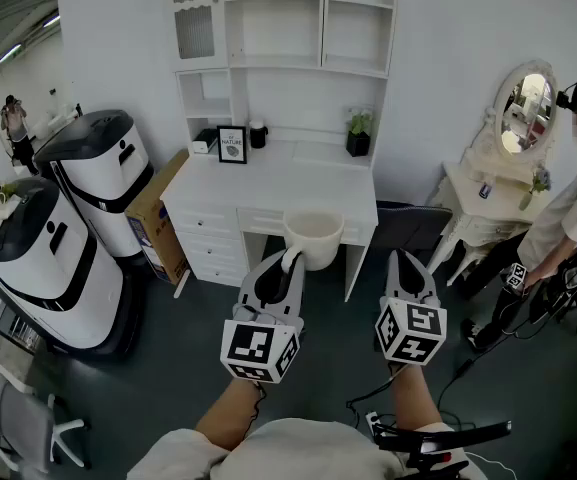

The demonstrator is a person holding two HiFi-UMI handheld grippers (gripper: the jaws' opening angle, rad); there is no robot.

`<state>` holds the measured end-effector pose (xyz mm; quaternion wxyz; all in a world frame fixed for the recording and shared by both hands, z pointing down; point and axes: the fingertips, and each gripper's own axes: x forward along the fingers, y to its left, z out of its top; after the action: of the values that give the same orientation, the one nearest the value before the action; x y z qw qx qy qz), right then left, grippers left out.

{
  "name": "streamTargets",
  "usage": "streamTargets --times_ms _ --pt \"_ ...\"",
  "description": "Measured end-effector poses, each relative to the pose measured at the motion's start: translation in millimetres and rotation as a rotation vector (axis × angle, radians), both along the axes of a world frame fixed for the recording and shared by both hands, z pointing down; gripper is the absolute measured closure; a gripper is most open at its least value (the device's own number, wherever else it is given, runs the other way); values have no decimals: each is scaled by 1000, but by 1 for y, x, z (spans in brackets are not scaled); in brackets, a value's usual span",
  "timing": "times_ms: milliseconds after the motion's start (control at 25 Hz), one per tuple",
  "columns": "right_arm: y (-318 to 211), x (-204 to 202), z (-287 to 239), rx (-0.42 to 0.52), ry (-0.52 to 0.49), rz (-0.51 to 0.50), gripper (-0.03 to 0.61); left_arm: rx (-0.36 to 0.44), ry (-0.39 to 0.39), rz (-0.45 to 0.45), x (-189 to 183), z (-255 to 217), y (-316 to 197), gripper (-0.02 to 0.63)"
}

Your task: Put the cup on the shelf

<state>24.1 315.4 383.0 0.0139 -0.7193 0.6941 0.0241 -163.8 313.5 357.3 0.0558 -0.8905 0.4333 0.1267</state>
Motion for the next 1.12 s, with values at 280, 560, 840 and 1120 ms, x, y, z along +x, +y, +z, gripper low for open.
streamTargets --times_ms 280,560,840,1120 --pt "-7 -11 1 -9 5 -1 557 3 2 3 -10 -1 -5 566" --pt "-13 -25 2 2 -29 3 556 0 -3 15 -26 0 -13 566" --pt "-22 -24 15 -42 -40 27 555 -5 3 27 -27 7 -27 566" --pt "-44 -15 21 -51 -54 27 555 -13 10 28 -16 12 -51 566"
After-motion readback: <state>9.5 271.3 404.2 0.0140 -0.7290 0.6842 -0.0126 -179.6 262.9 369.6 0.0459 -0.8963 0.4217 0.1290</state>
